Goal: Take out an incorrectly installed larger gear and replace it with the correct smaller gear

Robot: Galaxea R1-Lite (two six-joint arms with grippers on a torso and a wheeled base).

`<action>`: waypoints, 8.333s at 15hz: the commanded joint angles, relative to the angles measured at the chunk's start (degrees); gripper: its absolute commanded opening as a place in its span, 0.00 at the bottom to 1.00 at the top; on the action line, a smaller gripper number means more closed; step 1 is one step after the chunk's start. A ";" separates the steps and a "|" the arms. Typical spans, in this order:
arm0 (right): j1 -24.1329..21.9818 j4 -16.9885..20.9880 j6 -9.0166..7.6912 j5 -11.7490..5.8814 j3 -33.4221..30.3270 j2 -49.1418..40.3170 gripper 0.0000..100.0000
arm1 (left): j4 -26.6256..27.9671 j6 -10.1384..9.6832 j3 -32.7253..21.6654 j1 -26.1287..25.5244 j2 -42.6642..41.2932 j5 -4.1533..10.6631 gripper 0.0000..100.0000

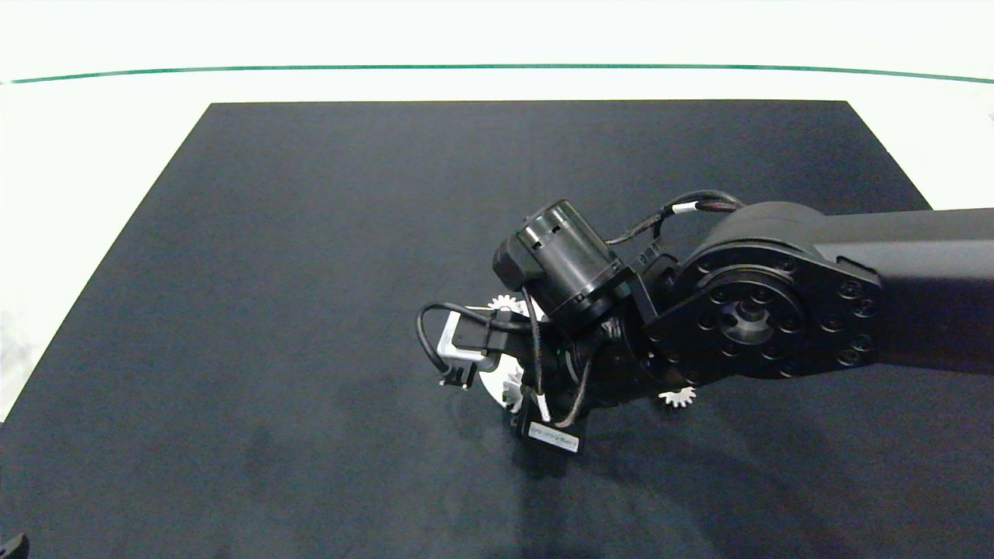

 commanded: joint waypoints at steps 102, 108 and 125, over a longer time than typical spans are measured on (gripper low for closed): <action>-18.83 -14.28 6.74 3.99 30.62 -17.68 0.93 | 2.34 2.31 4.61 0.36 -6.71 0.29 1.00; -18.75 -14.19 6.56 3.81 30.89 -17.68 0.81 | 2.34 2.31 4.61 0.36 -6.88 0.29 1.00; -18.92 -17.97 6.65 3.20 32.64 -16.53 0.47 | 2.34 2.75 4.61 0.36 -7.32 0.37 1.00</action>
